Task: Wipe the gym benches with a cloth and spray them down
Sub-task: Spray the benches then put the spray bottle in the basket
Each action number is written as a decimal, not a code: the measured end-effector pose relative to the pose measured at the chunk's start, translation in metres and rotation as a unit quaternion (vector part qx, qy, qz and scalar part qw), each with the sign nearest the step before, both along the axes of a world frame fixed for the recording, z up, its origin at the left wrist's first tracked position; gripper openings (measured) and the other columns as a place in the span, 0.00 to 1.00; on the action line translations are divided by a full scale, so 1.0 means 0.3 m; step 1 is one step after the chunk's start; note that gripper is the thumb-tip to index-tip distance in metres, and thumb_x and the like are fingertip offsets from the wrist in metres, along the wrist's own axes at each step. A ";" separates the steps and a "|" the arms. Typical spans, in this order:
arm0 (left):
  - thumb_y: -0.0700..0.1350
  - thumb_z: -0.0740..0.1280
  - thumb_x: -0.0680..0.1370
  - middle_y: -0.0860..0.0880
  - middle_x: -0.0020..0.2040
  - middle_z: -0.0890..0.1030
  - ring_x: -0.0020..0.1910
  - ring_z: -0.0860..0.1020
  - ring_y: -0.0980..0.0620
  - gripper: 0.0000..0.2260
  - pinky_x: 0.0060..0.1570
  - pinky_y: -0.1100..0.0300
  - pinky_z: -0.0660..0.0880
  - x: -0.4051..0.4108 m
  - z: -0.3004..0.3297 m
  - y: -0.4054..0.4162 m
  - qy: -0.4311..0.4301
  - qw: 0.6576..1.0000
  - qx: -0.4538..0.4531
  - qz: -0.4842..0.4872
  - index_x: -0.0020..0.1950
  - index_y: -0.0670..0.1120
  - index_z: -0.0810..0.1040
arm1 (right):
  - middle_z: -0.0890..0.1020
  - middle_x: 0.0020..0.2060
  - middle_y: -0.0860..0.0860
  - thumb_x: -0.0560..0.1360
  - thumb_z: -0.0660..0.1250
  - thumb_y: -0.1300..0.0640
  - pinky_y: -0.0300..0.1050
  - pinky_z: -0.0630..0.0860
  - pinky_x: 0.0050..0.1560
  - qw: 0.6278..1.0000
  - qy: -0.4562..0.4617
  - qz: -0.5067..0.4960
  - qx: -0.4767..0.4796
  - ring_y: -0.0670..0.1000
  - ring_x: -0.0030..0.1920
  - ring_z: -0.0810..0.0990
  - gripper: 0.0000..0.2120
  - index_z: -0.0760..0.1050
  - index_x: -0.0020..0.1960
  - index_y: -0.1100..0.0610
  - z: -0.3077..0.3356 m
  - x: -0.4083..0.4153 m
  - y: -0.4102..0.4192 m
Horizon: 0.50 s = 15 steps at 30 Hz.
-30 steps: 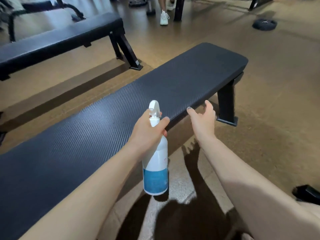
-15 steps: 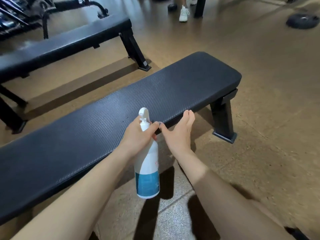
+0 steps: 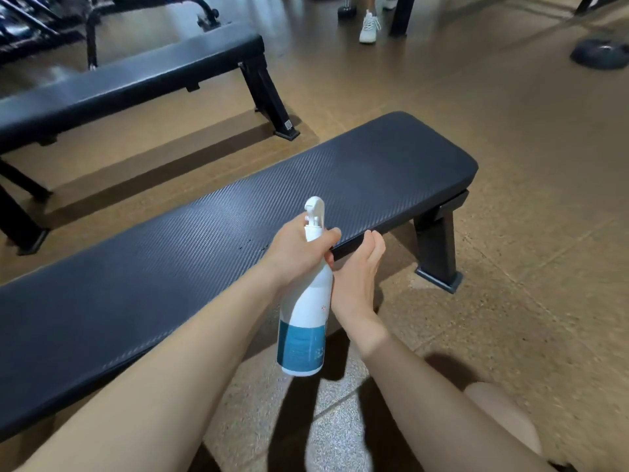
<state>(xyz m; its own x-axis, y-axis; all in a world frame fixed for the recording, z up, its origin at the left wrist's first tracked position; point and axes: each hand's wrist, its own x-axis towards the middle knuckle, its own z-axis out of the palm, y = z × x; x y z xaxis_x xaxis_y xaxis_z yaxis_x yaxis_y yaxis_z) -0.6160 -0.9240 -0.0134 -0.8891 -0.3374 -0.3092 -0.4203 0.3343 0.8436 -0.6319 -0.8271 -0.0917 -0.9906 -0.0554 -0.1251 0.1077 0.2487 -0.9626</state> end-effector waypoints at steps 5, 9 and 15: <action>0.54 0.71 0.78 0.43 0.41 0.85 0.39 0.83 0.47 0.15 0.55 0.43 0.81 -0.045 -0.009 -0.057 0.010 0.999 0.049 -0.005 0.57 0.44 0.76 | 0.65 0.66 0.46 0.76 0.72 0.48 0.28 0.65 0.55 0.991 0.028 -0.126 0.045 0.42 0.61 0.68 0.29 0.63 0.71 0.52 -0.025 -0.138 0.047; 0.52 0.70 0.80 0.41 0.41 0.83 0.35 0.80 0.51 0.12 0.44 0.54 0.80 -0.093 -0.022 -0.089 -0.004 0.995 0.099 -0.029 0.57 0.46 0.74 | 0.61 0.79 0.48 0.81 0.65 0.50 0.53 0.65 0.74 0.980 -0.029 -0.198 0.011 0.52 0.76 0.65 0.30 0.58 0.79 0.49 -0.005 -0.312 0.114; 0.53 0.68 0.81 0.44 0.43 0.83 0.39 0.82 0.50 0.10 0.49 0.49 0.83 -0.194 -0.035 -0.050 0.002 0.993 0.114 -0.033 0.53 0.49 0.72 | 0.61 0.79 0.47 0.82 0.65 0.51 0.54 0.66 0.73 0.982 -0.031 -0.179 0.049 0.51 0.76 0.66 0.28 0.59 0.79 0.47 0.002 -0.349 0.140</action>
<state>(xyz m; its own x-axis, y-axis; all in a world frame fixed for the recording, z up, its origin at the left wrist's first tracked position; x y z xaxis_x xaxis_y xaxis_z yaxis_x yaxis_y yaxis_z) -0.6742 -0.9391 -0.0238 -0.9081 -0.1997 -0.3680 -0.4009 0.1610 0.9019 -0.7366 -0.7850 -0.0912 -0.9344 0.3113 -0.1732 0.2629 0.2749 -0.9248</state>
